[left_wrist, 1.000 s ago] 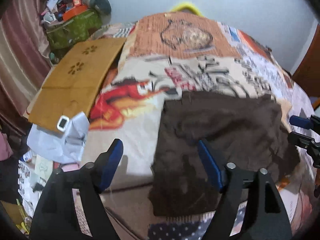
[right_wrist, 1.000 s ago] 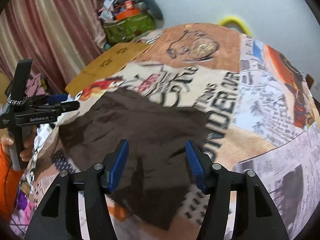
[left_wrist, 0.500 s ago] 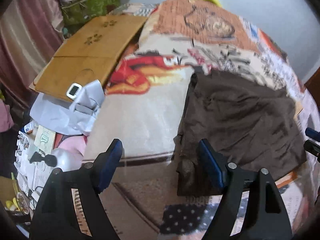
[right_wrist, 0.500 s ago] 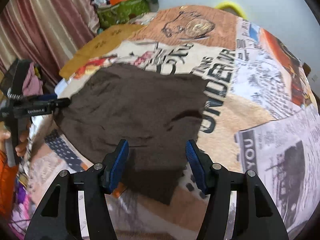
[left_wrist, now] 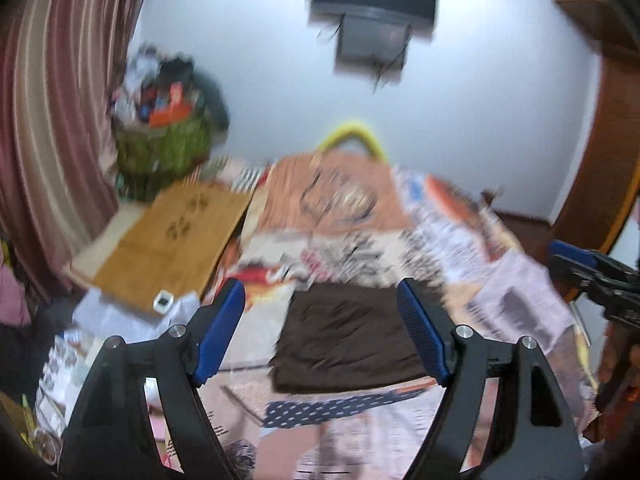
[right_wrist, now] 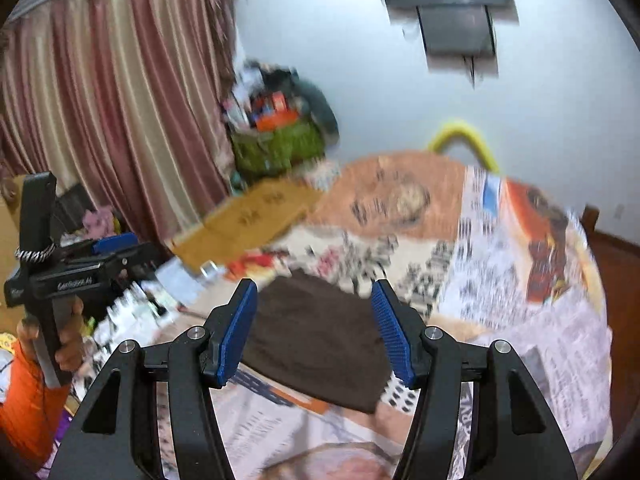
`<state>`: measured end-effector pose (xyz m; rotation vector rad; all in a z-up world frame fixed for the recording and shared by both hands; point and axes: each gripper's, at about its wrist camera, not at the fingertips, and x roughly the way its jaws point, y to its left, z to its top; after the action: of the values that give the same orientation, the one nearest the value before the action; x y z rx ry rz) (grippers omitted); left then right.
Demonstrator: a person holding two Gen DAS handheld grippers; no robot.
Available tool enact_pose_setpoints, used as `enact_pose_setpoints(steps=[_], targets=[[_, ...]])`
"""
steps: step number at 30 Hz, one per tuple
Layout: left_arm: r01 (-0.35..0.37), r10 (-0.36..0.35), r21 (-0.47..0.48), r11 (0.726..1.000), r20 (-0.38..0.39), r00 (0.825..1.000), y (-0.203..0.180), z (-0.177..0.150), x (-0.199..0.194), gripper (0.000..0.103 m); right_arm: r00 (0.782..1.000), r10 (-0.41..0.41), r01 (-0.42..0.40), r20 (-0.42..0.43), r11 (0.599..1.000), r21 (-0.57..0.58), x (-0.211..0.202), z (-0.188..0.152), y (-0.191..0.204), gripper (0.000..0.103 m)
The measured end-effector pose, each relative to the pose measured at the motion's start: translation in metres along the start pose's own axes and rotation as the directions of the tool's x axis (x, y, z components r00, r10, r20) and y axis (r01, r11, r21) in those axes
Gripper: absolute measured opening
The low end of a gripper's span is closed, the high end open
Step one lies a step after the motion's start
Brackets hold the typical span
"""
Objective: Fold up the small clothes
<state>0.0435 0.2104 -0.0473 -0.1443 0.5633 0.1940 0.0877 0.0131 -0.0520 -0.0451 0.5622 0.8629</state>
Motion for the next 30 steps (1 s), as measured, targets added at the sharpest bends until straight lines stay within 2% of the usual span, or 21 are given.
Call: enact_pose_setpoints(steps=[4, 7, 11, 13, 16, 19, 20, 22, 24, 26, 30], targets=[[0.016, -0.022, 0.039, 0.999, 0.136, 0.990, -0.027, 0.006, -0.055, 0.078, 0.991, 0.035, -0.031, 0.128, 0.999, -0.036, -0.041, 0.009, 0.022, 0.058], [0.000, -0.015, 0.065, 0.998, 0.229, 0.973, -0.045, 0.003, -0.091, 0.078, 0.976, 0.041, -0.026, 0.216, 0.997, -0.075, -0.071, 0.010, 0.038, 0.058], [-0.008, -0.014, 0.073, 0.997, 0.302, 0.953, -0.060, -0.003, -0.121, 0.078, 0.950, 0.046, -0.014, 0.310, 0.995, -0.104, -0.103, 0.005, 0.057, 0.059], [-0.021, -0.005, 0.075, 0.997, 0.331, 0.944, -0.066, -0.008, -0.132, 0.078, 0.944, 0.046, -0.016, 0.326, 0.995, -0.096, -0.108, 0.000, 0.060, 0.061], [-0.025, -0.005, 0.081, 0.996, 0.353, 0.936, -0.072, -0.014, -0.142, 0.079, 0.938, 0.023, 0.005, 0.346, 0.997, -0.079, -0.114, -0.009, 0.066, 0.062], [-0.014, -0.018, 0.089, 0.996, 0.353, 0.936, -0.079, -0.020, -0.147, 0.082, 0.936, 0.005, 0.016, 0.351, 0.998, -0.057, -0.115, -0.017, 0.069, 0.071], [-0.014, -0.018, 0.089, 0.996, 0.350, 0.936, -0.080, -0.022, -0.147, 0.084, 0.936, -0.006, 0.026, 0.351, 0.998, -0.053, -0.115, -0.019, 0.069, 0.073], [-0.008, -0.023, 0.086, 0.996, 0.347, 0.938, -0.081, -0.026, -0.149, 0.097, 0.936, -0.029, 0.052, 0.350, 0.997, -0.056, -0.116, -0.021, 0.070, 0.076], [-0.001, -0.026, 0.078, 0.997, 0.345, 0.938, -0.081, -0.029, -0.150, 0.098, 0.934, -0.043, 0.066, 0.354, 0.996, -0.052, -0.120, -0.023, 0.070, 0.084], [0.000, -0.024, 0.070, 0.998, 0.343, 0.939, -0.081, -0.031, -0.152, 0.101, 0.931, -0.051, 0.071, 0.361, 0.997, -0.043, -0.123, -0.022, 0.069, 0.085], [-0.001, -0.016, 0.050, 0.999, 0.342, 0.940, -0.079, -0.032, -0.150, 0.103, 0.924, -0.094, 0.116, 0.370, 0.992, -0.039, -0.127, -0.024, 0.072, 0.101]])
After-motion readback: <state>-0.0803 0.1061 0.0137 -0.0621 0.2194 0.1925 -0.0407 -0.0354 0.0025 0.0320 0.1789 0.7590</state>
